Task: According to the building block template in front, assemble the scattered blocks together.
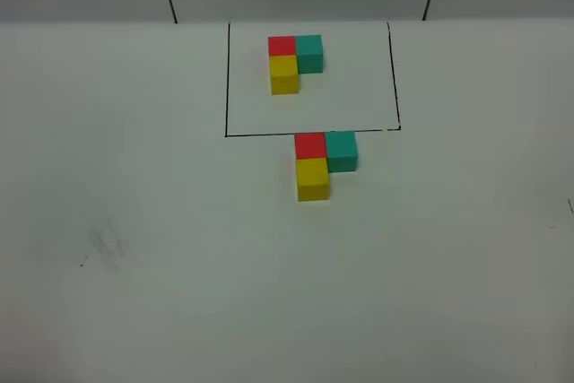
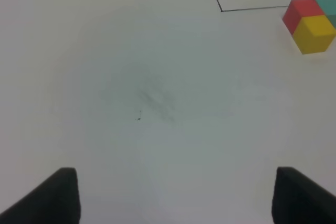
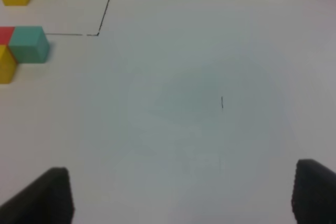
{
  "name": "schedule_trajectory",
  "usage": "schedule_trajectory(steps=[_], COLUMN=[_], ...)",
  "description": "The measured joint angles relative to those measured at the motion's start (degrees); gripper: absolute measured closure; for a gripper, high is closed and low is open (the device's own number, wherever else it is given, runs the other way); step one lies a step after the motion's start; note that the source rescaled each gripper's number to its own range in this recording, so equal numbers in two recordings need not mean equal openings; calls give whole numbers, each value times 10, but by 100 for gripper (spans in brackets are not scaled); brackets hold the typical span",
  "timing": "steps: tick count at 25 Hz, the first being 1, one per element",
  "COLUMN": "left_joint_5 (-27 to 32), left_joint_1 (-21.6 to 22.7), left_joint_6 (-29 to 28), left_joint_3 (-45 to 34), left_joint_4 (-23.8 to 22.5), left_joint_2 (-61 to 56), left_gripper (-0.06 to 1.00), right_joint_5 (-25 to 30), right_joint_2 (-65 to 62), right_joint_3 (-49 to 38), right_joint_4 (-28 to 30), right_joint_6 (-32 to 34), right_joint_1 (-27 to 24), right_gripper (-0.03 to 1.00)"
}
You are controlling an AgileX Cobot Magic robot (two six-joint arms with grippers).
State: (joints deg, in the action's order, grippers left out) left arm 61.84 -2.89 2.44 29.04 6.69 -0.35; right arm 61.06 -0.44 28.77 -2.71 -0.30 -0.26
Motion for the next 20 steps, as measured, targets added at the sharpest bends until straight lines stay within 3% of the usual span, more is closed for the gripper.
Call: schedule_trajectory(steps=[20], left_joint_5=[0], left_joint_1=[0], left_joint_6=[0], left_joint_3=[0], left_joint_4=[0], left_joint_2=[0], left_gripper=[29], right_joint_5=[0], right_joint_2=[0], right_joint_3=[0], right_joint_4=[-4], right_joint_6=[0], right_joint_1=[11], right_gripper=[26])
